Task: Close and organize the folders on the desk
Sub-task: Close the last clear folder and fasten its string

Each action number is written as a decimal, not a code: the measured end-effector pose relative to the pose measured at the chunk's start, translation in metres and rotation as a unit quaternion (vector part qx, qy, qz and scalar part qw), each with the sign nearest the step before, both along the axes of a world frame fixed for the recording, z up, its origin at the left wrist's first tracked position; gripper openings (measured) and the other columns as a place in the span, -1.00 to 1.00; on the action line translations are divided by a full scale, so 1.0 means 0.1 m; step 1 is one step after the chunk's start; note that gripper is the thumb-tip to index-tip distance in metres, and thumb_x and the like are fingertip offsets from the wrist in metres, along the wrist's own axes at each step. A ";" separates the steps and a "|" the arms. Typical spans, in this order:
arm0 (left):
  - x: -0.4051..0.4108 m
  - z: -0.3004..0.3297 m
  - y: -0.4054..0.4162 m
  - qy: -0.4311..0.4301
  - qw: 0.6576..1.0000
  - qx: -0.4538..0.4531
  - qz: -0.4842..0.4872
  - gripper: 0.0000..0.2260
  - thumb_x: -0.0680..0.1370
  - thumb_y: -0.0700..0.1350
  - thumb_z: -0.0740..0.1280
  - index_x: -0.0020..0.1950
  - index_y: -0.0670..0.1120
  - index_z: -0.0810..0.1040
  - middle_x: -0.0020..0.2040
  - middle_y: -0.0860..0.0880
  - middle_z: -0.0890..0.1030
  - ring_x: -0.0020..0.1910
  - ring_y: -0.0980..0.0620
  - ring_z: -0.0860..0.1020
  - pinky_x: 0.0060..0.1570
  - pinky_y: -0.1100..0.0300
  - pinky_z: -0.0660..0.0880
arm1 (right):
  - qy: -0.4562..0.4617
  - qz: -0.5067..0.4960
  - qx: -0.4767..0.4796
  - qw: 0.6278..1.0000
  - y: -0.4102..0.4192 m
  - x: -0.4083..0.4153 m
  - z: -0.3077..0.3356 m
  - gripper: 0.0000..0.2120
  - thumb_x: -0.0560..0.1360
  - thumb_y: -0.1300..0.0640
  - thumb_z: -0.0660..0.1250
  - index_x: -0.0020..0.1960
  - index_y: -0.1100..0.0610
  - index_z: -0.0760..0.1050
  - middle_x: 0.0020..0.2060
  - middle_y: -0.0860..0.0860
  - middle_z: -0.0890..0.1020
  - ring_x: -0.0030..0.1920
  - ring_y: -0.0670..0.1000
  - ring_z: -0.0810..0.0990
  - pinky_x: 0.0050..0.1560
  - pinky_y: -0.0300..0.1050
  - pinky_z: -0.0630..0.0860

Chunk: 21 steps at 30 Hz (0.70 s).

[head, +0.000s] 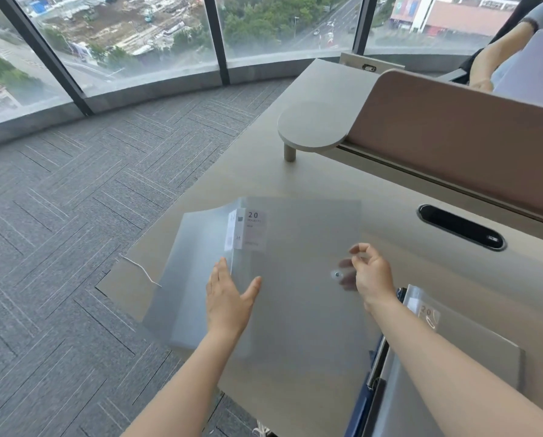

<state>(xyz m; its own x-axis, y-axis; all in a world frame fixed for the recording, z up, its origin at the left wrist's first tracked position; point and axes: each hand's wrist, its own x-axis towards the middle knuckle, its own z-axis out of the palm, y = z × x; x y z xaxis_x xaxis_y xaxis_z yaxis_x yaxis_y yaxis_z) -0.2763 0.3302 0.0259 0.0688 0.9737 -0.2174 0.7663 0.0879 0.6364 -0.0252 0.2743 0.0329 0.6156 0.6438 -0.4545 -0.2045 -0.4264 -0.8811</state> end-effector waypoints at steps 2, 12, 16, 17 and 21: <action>-0.01 0.07 0.08 -0.038 0.999 -0.006 0.020 -0.19 0.53 0.16 0.37 0.60 -0.17 0.08 0.59 -0.13 0.20 0.57 -0.10 0.11 0.53 -0.01 0.10 | 0.001 0.003 0.019 1.000 0.07 -0.04 0.06 -0.70 0.63 0.32 0.08 -0.14 0.02 0.44 -0.25 0.11 0.61 -0.64 -0.05 0.51 -0.61 -0.23 0.46; -0.09 0.80 0.47 -0.300 0.952 -0.024 0.051 -0.78 0.44 -0.07 0.51 0.03 0.08 0.57 -0.05 0.04 0.71 -0.06 0.01 0.68 0.02 -0.01 0.61 | 0.045 -0.004 0.111 0.993 0.39 -0.22 0.42 -0.71 0.62 0.33 0.10 -0.12 0.01 0.44 -0.32 0.05 0.60 -0.64 -0.03 0.50 -0.58 -0.27 0.40; -0.11 1.07 0.63 -0.403 0.914 -0.031 0.027 -0.81 0.47 -0.21 0.49 0.01 0.01 0.60 -0.07 -0.04 0.71 -0.15 -0.03 0.67 -0.05 -0.03 0.63 | 0.076 -0.017 0.154 0.985 0.47 -0.23 0.58 -0.74 0.62 0.31 0.10 -0.09 0.02 0.45 -0.38 0.00 0.60 -0.60 0.02 0.52 -0.56 -0.25 0.39; -0.11 1.10 0.67 -0.418 0.907 -0.034 0.020 -0.81 0.46 -0.19 0.49 0.02 -0.01 0.61 -0.07 -0.04 0.72 -0.16 -0.03 0.67 -0.09 -0.01 0.64 | 0.081 -0.019 0.163 0.983 0.48 -0.22 0.62 -0.75 0.62 0.31 0.11 -0.08 0.03 0.45 -0.37 0.01 0.58 -0.59 0.03 0.52 -0.56 -0.24 0.40; -0.12 1.10 0.75 -0.462 0.883 -0.075 0.025 -0.85 0.53 -0.23 0.40 0.08 -0.08 0.63 -0.10 -0.06 0.72 -0.23 -0.02 0.67 -0.22 0.09 0.65 | 0.056 -0.016 0.169 0.984 0.50 -0.19 0.66 -0.80 0.59 0.29 0.21 -0.09 0.02 0.48 -0.23 0.00 0.50 -0.60 -0.03 0.49 -0.57 -0.23 0.43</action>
<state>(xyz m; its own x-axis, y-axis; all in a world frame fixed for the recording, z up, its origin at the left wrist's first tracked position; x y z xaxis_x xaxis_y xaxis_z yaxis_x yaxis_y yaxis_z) -0.2879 0.4050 0.1363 0.2418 0.9453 -0.2189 -0.0810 0.2444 0.9663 -0.0446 0.3246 0.0993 0.5958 0.7511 -0.2845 -0.3169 -0.1057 -0.9425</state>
